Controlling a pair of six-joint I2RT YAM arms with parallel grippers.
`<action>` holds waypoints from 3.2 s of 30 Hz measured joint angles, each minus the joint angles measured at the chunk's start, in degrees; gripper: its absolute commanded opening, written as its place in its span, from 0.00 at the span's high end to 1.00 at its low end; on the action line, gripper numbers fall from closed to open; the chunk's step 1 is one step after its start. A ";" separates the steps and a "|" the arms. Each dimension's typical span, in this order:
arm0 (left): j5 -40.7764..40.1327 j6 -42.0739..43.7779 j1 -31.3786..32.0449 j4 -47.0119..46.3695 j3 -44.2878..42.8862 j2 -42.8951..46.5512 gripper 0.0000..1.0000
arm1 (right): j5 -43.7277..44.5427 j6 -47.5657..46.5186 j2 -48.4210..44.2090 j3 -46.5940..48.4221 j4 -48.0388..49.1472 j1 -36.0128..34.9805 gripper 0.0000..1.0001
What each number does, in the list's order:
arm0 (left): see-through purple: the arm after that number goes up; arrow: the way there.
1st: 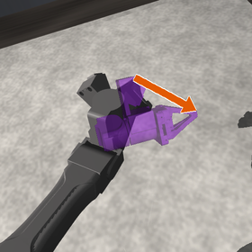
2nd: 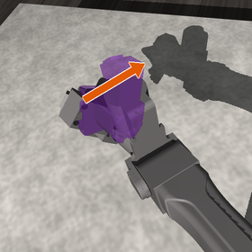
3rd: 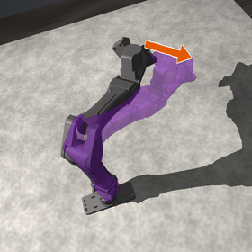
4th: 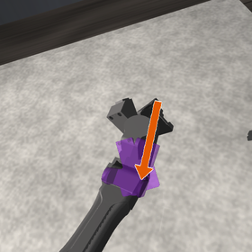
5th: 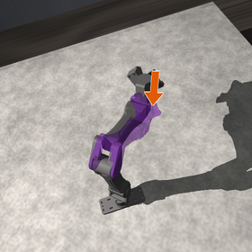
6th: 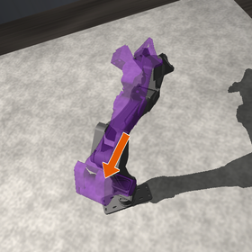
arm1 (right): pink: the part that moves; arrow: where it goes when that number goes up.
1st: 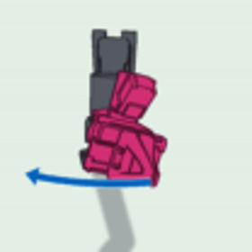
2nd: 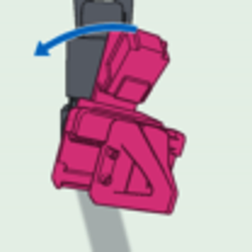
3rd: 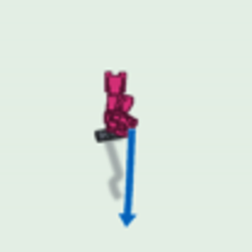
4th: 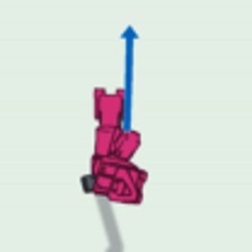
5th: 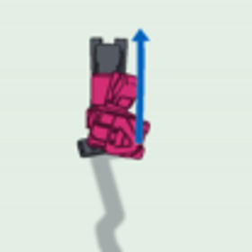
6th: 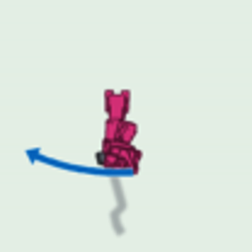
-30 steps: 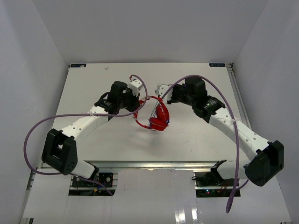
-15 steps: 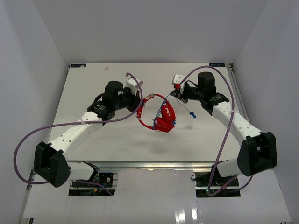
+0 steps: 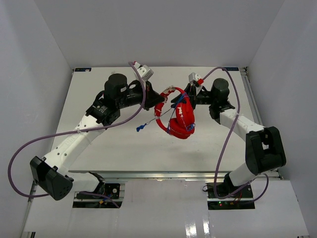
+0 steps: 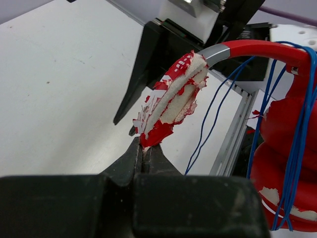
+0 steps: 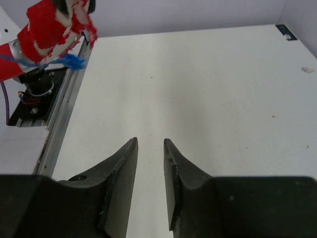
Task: Wrap the headphones
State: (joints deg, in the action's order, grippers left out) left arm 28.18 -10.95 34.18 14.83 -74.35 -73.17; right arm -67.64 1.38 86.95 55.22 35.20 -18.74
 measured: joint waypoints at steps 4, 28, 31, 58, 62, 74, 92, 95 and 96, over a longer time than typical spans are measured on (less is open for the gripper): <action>-0.05 -1.14 0.97 1.01 -1.32 0.01 1.00 | -0.86 15.04 4.18 0.04 17.44 -0.62 0.54; -2.37 -3.51 1.20 3.15 -7.17 -0.62 1.00 | 6.59 4.34 -8.14 -10.34 6.29 -6.81 0.51; -2.27 -3.51 1.20 3.17 -7.19 -0.58 1.00 | 10.28 2.67 -8.04 -9.70 2.60 -6.91 0.48; 0.63 -1.31 1.30 3.84 -7.19 1.19 1.00 | 21.22 2.27 -2.86 1.75 -7.63 8.45 0.24; -0.11 -0.87 1.30 4.36 -7.19 1.16 1.00 | 12.47 -2.26 -4.38 0.30 -6.42 13.29 0.22; -2.19 0.02 1.30 4.46 -7.21 1.16 1.00 | -7.28 -13.26 -14.80 -8.62 -4.74 11.24 0.19; -6.16 -0.06 1.30 3.65 -7.30 1.17 1.00 | 0.88 -15.74 -15.48 -7.79 -14.64 -2.23 0.85; -7.01 -0.15 1.29 2.62 -7.30 1.17 1.00 | 0.99 -15.81 -16.89 -8.27 -15.64 -2.23 0.69; -7.10 -0.25 1.30 2.30 -7.30 1.18 1.00 | 1.11 -15.89 -17.36 -8.26 -15.76 -2.23 0.64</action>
State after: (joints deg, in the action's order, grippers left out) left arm 21.08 -11.19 35.48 17.13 -81.65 -71.99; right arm -66.53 -14.51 69.59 46.96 19.45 -20.97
